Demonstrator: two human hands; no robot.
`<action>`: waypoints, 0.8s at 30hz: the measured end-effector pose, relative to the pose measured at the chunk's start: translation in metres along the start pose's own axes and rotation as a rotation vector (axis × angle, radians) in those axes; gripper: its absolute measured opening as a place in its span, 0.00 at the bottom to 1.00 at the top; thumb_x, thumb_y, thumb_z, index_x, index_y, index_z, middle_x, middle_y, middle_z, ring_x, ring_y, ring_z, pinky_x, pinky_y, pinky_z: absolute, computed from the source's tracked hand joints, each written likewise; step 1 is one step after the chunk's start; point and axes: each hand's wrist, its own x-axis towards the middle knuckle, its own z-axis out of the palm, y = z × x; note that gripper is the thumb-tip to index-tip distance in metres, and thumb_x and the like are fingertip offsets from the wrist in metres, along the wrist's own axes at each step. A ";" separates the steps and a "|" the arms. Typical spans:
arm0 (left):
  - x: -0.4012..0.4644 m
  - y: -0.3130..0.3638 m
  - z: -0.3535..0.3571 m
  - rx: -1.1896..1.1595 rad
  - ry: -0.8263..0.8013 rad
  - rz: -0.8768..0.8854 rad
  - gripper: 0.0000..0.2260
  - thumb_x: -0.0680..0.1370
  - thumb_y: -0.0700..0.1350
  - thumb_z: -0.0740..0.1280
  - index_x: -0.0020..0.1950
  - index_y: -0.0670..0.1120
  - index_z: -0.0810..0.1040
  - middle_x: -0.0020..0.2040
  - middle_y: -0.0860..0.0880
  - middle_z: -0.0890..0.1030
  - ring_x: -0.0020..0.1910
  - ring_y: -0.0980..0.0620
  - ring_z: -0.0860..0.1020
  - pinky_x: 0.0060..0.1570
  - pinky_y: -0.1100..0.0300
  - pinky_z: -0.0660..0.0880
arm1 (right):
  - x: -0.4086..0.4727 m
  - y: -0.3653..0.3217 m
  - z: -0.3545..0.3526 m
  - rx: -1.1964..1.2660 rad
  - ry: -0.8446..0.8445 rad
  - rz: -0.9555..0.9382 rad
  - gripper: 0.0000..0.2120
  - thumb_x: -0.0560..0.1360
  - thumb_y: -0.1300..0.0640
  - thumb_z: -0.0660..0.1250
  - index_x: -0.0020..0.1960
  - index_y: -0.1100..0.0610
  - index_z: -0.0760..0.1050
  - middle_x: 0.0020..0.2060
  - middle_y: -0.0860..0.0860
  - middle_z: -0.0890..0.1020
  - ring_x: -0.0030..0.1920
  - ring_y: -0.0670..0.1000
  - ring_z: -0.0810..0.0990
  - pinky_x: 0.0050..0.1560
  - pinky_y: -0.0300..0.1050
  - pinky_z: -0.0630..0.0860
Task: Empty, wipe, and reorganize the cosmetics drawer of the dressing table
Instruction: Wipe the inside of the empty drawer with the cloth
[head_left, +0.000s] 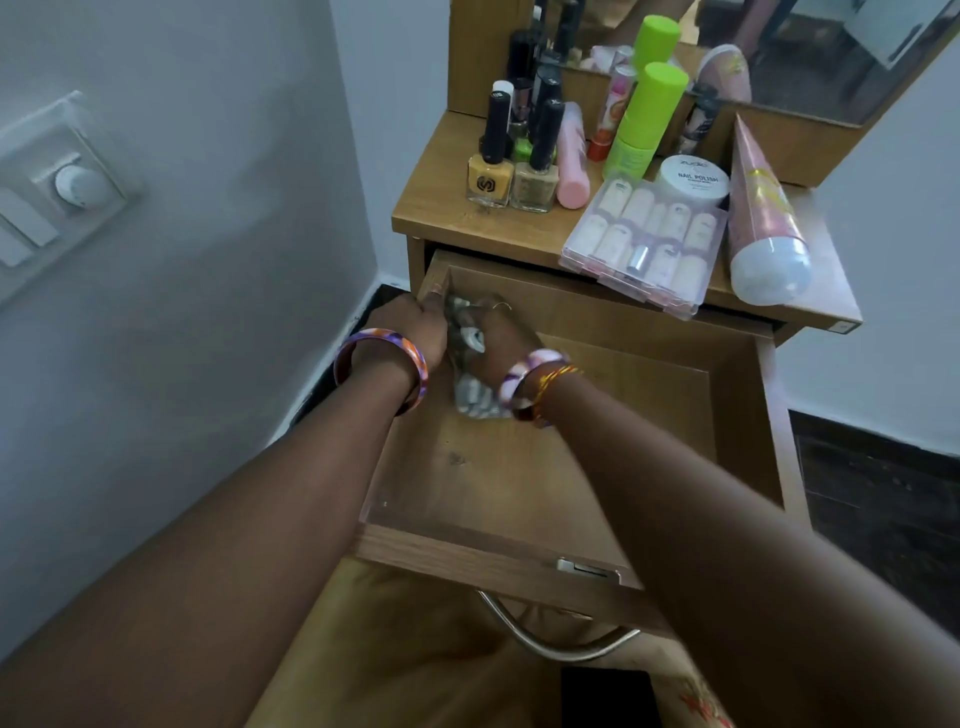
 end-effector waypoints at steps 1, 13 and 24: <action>0.000 0.000 0.000 -0.003 -0.003 -0.005 0.27 0.82 0.55 0.46 0.66 0.36 0.72 0.63 0.36 0.75 0.62 0.38 0.74 0.62 0.49 0.68 | -0.001 0.005 -0.011 -0.010 -0.091 -0.033 0.12 0.75 0.58 0.64 0.57 0.58 0.79 0.45 0.48 0.81 0.48 0.40 0.80 0.51 0.37 0.71; 0.000 0.001 -0.001 -0.047 -0.012 -0.034 0.27 0.82 0.55 0.47 0.68 0.37 0.70 0.66 0.37 0.73 0.65 0.39 0.72 0.63 0.49 0.67 | -0.017 -0.005 -0.014 -0.168 -0.080 0.117 0.23 0.73 0.61 0.67 0.67 0.57 0.71 0.64 0.55 0.76 0.61 0.54 0.76 0.54 0.38 0.72; 0.003 -0.006 -0.005 -0.196 -0.053 -0.087 0.28 0.79 0.60 0.52 0.64 0.39 0.74 0.63 0.38 0.76 0.62 0.38 0.74 0.65 0.46 0.68 | -0.017 -0.034 0.014 0.879 0.106 0.524 0.23 0.73 0.68 0.65 0.66 0.61 0.68 0.61 0.61 0.76 0.61 0.60 0.76 0.63 0.52 0.74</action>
